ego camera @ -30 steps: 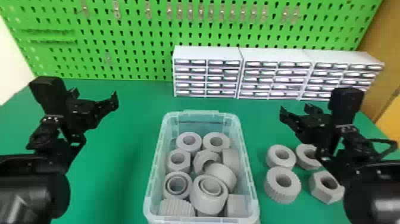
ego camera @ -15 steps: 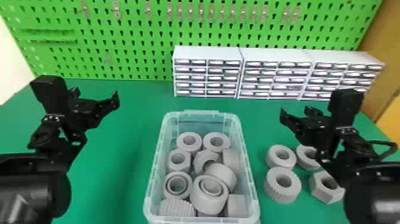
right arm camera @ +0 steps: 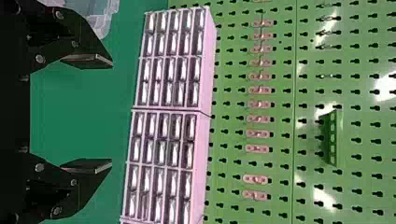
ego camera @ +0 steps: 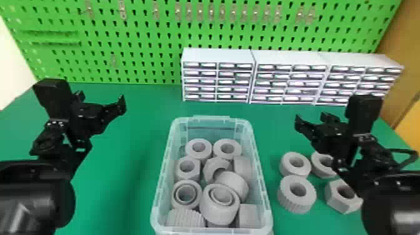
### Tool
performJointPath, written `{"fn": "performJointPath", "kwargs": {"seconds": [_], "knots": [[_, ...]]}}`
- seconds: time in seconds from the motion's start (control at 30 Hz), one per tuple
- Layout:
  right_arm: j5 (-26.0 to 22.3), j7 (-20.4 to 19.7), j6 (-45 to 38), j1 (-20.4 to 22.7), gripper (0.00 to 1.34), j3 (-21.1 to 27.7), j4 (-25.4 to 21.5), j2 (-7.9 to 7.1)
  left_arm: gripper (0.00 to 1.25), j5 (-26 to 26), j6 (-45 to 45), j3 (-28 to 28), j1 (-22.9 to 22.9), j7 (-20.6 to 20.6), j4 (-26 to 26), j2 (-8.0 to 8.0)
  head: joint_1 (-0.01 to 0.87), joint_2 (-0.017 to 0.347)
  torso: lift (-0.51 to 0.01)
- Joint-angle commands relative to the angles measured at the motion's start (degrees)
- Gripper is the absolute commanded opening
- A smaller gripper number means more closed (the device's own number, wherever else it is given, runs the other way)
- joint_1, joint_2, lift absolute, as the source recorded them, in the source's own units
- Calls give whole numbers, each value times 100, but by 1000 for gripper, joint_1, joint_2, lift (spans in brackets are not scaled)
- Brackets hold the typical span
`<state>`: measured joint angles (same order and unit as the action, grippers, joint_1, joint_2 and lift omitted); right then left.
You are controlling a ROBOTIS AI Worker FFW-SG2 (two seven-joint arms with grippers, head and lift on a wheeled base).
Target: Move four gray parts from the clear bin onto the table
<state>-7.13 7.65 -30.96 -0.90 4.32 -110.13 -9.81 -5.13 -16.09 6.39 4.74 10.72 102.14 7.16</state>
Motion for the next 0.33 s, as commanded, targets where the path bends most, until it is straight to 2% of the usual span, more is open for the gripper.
{"fn": "performJointPath", "kwargs": {"seconds": [0.0, 0.3], "knots": [[1, 0, -7, -7, 831, -2, 0, 6, 1151, 12, -8, -7, 1, 0, -1, 14, 686, 26, -50], [19, 0, 2, -16, 831, 7, 0, 6, 1151, 20, -8, -33, 9, 0, -1, 5, 686, 26, -50]]}}
